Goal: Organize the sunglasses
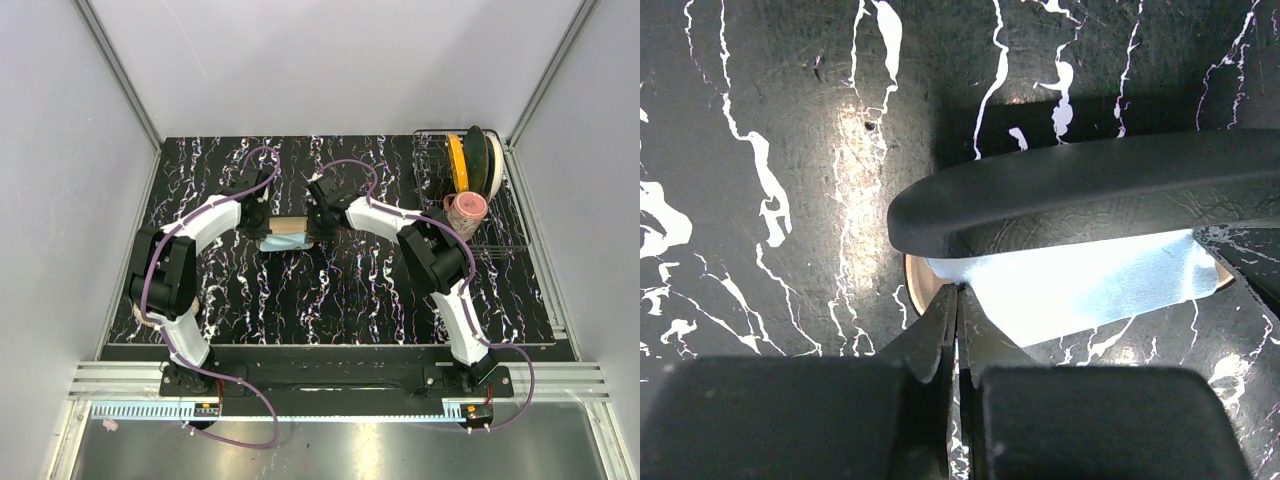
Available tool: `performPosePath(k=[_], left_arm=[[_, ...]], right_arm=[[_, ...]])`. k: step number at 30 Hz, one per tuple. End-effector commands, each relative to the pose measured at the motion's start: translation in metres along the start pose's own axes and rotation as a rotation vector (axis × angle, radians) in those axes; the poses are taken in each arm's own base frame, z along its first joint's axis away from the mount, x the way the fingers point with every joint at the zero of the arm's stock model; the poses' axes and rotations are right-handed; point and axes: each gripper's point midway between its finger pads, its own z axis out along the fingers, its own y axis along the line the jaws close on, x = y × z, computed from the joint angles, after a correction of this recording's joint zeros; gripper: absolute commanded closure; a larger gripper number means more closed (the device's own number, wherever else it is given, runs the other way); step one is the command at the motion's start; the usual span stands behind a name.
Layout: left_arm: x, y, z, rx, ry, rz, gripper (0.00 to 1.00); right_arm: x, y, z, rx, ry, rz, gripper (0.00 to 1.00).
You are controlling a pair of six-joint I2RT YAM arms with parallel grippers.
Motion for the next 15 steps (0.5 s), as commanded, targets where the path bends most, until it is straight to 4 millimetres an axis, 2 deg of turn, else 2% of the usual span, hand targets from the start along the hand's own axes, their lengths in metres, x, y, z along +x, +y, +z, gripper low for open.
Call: performPosePath(k=[1, 8, 15], left_arm=[[-0.017, 0.001, -0.012, -0.014, -0.084, 0.005, 1.0], [-0.008, 0.007, -0.004, -0.048, -0.049, 0.004, 1.0], [0.001, 0.012, 0.011, -0.087, 0.003, -0.001, 1.0]], right_arm=[[0.003, -0.002, -0.008, 0.031, 0.001, 0.002, 1.0], [0.004, -0.002, -0.01, 0.028, 0.003, 0.003, 1.0], [0.005, 0.001, -0.012, 0.007, 0.002, 0.005, 1.0]])
